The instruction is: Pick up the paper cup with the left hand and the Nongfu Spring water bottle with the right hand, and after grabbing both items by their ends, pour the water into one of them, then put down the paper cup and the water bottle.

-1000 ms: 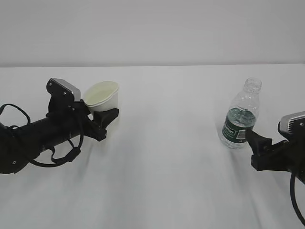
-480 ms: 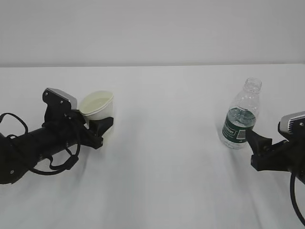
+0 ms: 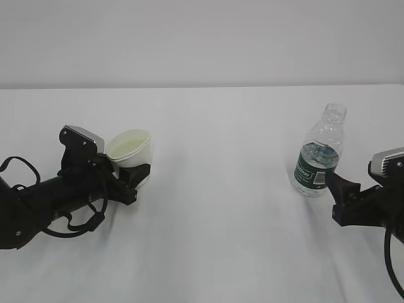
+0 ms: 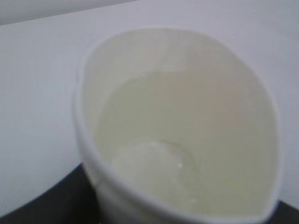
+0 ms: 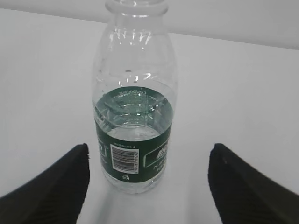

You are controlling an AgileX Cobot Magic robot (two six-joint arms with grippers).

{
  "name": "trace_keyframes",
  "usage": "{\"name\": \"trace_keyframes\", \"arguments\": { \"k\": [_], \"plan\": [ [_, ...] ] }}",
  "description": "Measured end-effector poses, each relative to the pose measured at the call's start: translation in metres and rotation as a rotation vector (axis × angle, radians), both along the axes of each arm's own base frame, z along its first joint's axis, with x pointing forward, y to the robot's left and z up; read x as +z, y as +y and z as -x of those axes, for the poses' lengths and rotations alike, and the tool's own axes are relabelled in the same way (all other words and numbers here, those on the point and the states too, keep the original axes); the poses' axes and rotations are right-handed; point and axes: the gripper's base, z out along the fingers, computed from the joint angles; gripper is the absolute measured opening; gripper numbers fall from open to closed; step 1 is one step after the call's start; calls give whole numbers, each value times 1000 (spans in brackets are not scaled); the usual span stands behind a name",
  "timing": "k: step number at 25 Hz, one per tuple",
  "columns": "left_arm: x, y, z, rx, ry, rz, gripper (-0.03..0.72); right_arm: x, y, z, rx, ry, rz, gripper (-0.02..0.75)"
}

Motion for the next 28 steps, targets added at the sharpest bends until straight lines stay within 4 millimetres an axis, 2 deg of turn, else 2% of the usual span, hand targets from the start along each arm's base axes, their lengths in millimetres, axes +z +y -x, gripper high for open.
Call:
{"name": "trace_keyframes", "arguments": {
  "k": [5, 13, 21, 28],
  "plan": [
    [-1, 0, 0, 0, 2, -1, 430, 0, 0, 0, 0, 0, 0, 594],
    [1, 0, 0, -1, -12, 9, 579, 0, 0, 0, 3, 0, 0, 593],
    [0, 0, 2, -2, -6, 8, 669, 0, 0, 0, 3, 0, -1, 593],
    [-7, 4, 14, 9, 39, -1, 687, 0, 0, 0, 3, 0, -1, 593]
  ]
}}
